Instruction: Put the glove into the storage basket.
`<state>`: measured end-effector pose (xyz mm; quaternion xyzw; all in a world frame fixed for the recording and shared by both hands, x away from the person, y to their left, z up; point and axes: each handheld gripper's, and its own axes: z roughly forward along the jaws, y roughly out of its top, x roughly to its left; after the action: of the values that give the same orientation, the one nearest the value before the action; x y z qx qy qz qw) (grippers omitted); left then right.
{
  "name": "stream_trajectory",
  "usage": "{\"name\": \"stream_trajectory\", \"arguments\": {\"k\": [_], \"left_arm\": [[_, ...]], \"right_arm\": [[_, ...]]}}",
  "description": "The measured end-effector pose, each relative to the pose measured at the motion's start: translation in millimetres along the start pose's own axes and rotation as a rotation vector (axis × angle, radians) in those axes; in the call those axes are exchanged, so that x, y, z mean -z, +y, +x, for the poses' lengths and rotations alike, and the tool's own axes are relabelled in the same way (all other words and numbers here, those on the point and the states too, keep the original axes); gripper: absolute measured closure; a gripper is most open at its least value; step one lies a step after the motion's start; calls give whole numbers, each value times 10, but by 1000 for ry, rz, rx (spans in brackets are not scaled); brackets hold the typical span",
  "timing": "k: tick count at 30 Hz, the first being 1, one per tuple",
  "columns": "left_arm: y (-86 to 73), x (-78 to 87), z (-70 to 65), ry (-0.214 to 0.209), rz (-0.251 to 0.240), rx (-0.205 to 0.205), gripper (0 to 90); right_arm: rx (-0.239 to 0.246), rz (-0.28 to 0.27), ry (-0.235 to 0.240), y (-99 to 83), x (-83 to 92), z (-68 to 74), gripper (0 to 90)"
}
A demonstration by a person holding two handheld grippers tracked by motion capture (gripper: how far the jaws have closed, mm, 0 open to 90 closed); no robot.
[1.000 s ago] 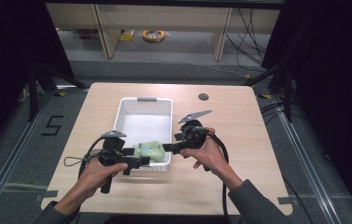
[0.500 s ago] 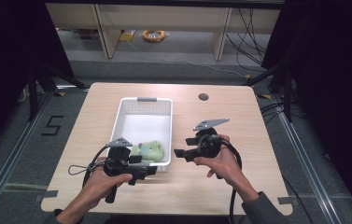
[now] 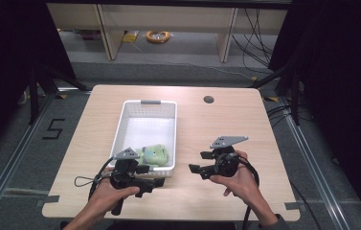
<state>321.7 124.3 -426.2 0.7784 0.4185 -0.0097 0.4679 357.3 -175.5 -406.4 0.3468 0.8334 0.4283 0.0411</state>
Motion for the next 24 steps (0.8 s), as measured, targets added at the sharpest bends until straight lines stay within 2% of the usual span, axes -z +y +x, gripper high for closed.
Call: {"name": "stream_trajectory", "arguments": {"k": [1,3,4,5,7,9,10,11,12,13,15,17,18,19,20,21,22,24], "left_arm": [[-19,-11,-8,6,-1,0,187],[-47,-26,-3,6,11,-8,187],[-65,-30,-8,6,11,-14,186],[-79,-34,-12,10,9,-18,185],[-101,-40,-16,9,5,-25,185],[-129,-48,-25,1,1,-25,185],[-143,-52,-28,3,2,-32,185],[-160,-61,-37,5,0,-33,185],[-178,-68,-43,5,2,-40,185],[-193,-75,-53,8,6,-41,185],[-217,-89,-64,5,3,-41,185],[-239,-109,-65,-5,6,-44,185],[-248,-115,-68,-5,4,-44,185],[-260,-121,-71,-3,4,-48,186],[-267,-127,-71,-5,5,-54,186],[-279,-132,-76,3,0,-55,186],[-290,-137,-75,3,-2,-58,186],[-305,-142,-80,4,3,-63,186]], "right_arm": [[24,-13,0,-11,-10,-9,318],[-4,-11,-15,-49,5,19,303],[18,-13,-11,-56,8,1,298],[11,-14,4,-81,-3,11,293],[14,-28,-1,-116,0,7,283],[12,-18,-18,-156,-1,11,265],[2,-11,-11,-173,3,12,265],[10,0,-28,-194,7,9,265],[-11,-2,-14,-213,0,22,265],[-12,6,-8,-231,3,10,265],[-20,17,-18,-265,17,19,266],[-2,0,-32,-298,17,7,265],[0,9,-21,-311,18,5,265],[-22,5,-7,-329,15,18,265],[-17,6,-8,-345,14,21,266],[-39,22,-19,-358,31,41,265],[3,10,-25,-370,29,11,265],[-21,5,-19,-400,30,33,261]]}}
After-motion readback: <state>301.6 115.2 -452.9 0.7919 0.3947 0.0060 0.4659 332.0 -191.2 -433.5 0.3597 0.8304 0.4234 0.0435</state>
